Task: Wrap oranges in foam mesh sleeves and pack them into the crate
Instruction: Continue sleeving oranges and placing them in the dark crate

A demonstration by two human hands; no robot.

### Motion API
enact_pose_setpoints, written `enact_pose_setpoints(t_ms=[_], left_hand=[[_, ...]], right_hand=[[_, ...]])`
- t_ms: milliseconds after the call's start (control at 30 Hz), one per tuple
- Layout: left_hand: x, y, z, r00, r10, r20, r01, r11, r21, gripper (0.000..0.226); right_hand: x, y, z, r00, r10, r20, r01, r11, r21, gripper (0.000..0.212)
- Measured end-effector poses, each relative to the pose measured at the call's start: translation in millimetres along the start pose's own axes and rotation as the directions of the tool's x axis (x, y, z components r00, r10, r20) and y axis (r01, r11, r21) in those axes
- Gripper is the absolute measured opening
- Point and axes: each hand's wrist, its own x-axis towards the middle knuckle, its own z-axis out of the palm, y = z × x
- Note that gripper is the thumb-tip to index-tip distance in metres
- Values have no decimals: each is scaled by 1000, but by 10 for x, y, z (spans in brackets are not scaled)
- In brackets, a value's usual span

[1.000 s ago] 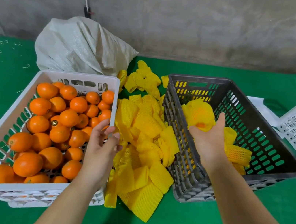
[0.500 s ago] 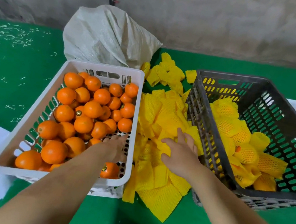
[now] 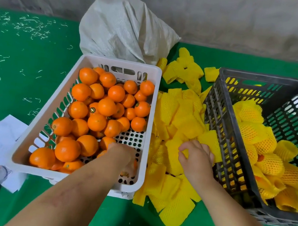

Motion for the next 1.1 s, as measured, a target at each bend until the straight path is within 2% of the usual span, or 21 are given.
enact_pose_setpoints(t_ms=[67, 133, 200, 267, 333, 400, 467, 533, 567, 633, 733, 767, 800, 867, 967, 1000, 1100], left_hand=[[-30, -98, -59, 983, -21, -184, -5, 990, -139, 51], [-128, -223, -110, 930, -103, -352, -50, 916, -399, 66], [-239, -290, -110, 864, -176, -472, -201, 739, -643, 73], [-400, -243, -97, 774, -213, -597, -445, 489, -750, 77], [-607, -110, -90, 658, -267, -704, -656, 255, -710, 71], [-808, 59, -69, 593, -287, -752, -760, 109, -641, 64], [-940, 235, -58, 644, -218, -733, -762, -102, -640, 53], [-988, 397, -33, 725, -65, -686, -663, -339, -668, 46], [-1005, 459, -16, 740, 1, -673, -617, -397, -679, 47], [-1023, 505, 13, 739, 56, -671, -600, -398, -694, 58], [-994, 426, 26, 717, 153, -680, -590, -387, -709, 81], [-989, 390, 28, 705, 209, -678, -584, -370, -722, 89], [-989, 362, 35, 695, 264, -669, -586, -332, -739, 97], [-1005, 340, 53, 687, 327, -649, -599, -252, -760, 102], [-1010, 342, 95, 683, 329, -652, -595, -268, -758, 114], [-1005, 349, 109, 680, 317, -661, -600, -279, -750, 111], [-997, 411, 153, 677, 241, -696, -646, -259, -718, 78]], right_hand=[[6, -3, -36, 1000, 21, -20, -15, 958, 287, 28], [-6, -51, -101, 996, 89, -20, -66, 850, 522, 44], [-24, -102, -162, 991, 128, -27, -78, 743, 664, 42], [-46, -137, -215, 986, 159, -46, -74, 669, 740, 24], [-65, -195, -291, 974, 212, -84, -64, 609, 791, 14], [-82, -238, -351, 958, 264, -111, -60, 565, 823, 17], [-111, -286, -423, 934, 324, -149, -49, 531, 846, 21], [-139, -332, -482, 914, 359, -191, -32, 531, 847, 22], [-152, -350, -504, 906, 367, -208, -28, 544, 839, 20], [-175, -388, -528, 893, 376, -247, -1, 550, 835, 15], [-211, -476, -550, 906, 362, -218, 31, 457, 889, 31], [-228, -515, -557, 922, 338, -190, 12, 464, 886, 35], [-241, -556, -561, 939, 303, -166, -11, 505, 863, 33], [-259, -610, -557, 961, 247, -122, -43, 574, 818, 15], [-298, -623, -580, 972, 228, -57, -86, 572, 816, 5], [-314, -617, -587, 976, 214, -39, -95, 577, 812, 6], [-369, -600, -622, 982, 182, -53, -68, 596, 800, 9]])
